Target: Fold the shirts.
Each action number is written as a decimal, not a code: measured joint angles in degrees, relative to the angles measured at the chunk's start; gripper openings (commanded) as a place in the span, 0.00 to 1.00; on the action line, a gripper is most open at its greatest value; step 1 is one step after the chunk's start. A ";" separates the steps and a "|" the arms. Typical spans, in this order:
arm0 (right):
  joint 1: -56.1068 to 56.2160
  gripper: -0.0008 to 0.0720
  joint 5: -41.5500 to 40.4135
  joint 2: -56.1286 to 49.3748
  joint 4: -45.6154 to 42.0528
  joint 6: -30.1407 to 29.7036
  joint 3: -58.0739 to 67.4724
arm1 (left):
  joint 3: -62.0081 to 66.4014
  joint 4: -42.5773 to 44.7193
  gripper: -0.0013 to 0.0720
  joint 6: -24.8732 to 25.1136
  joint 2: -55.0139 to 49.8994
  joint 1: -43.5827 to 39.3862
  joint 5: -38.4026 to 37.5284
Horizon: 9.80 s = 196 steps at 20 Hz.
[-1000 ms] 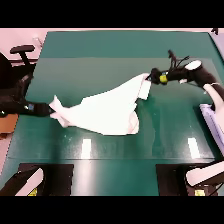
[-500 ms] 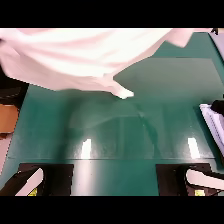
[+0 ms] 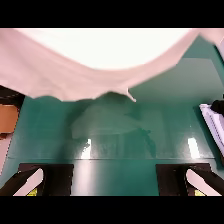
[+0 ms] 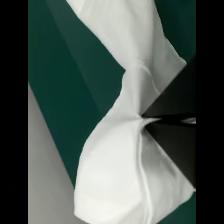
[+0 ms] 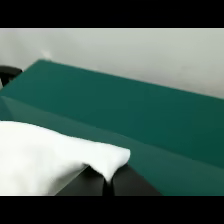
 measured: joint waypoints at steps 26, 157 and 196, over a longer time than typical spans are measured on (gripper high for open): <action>-4.98 0.56 -14.88 15.41 -9.14 0.63 -68.52 | -42.58 6.49 0.05 3.17 -25.83 -21.31 5.81; -14.62 0.68 -7.76 -15.72 13.42 -6.32 -24.33 | -85.90 -6.97 0.94 -30.56 10.99 -23.93 14.82; -14.62 0.61 -7.19 -15.72 13.79 -6.32 -24.30 | -86.33 -26.45 0.05 -53.62 -0.96 -54.18 42.01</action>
